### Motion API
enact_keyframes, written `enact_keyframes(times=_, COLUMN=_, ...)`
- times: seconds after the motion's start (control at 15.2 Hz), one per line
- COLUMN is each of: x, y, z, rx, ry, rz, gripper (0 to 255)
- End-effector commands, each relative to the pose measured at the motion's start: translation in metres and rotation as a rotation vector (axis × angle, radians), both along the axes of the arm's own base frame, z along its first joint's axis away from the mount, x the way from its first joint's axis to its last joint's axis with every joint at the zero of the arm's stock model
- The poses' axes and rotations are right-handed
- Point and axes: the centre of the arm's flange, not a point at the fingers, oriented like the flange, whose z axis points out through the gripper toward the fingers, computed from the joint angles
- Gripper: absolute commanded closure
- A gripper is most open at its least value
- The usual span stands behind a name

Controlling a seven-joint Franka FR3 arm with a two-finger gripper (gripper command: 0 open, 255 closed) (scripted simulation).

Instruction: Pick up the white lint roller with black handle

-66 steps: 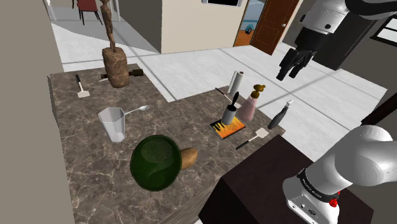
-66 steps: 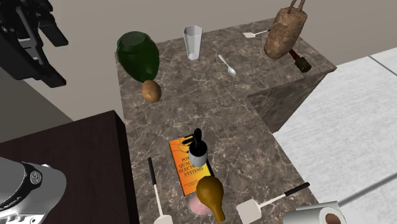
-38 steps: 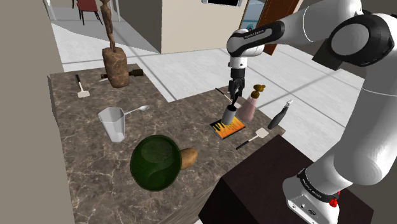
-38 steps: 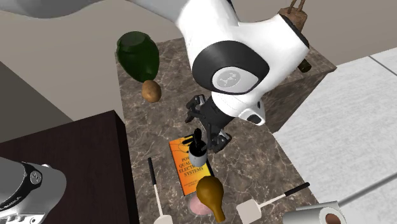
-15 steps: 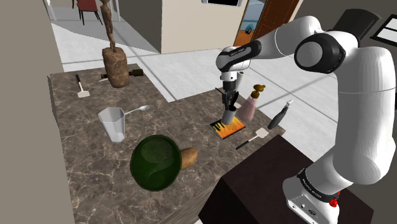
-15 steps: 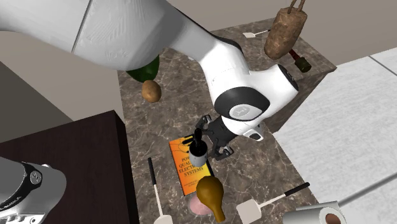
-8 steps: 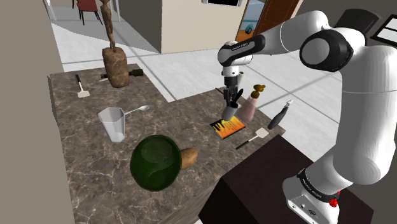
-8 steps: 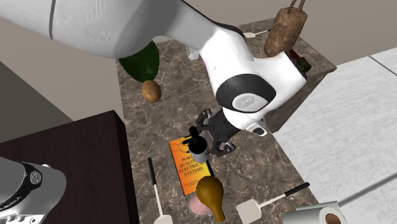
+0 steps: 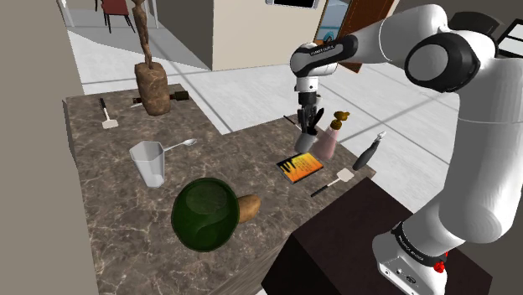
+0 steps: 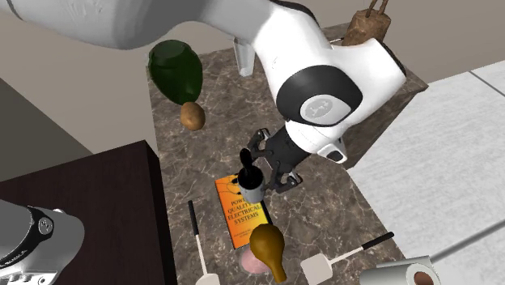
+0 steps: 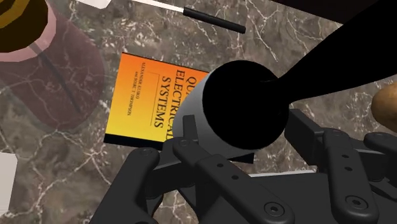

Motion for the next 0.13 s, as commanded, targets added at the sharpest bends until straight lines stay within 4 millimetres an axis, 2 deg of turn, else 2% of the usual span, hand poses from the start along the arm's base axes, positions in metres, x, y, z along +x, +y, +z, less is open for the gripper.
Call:
enact_keyframes(times=0.0, x=0.0006, y=-0.0009, z=0.0062, rx=0.0, ry=0.0, rz=0.0, gripper=255)
enact_keyframes(times=0.07, x=0.0006, y=-0.0009, z=0.0062, rx=0.0, ry=0.0, rz=0.0, gripper=255)
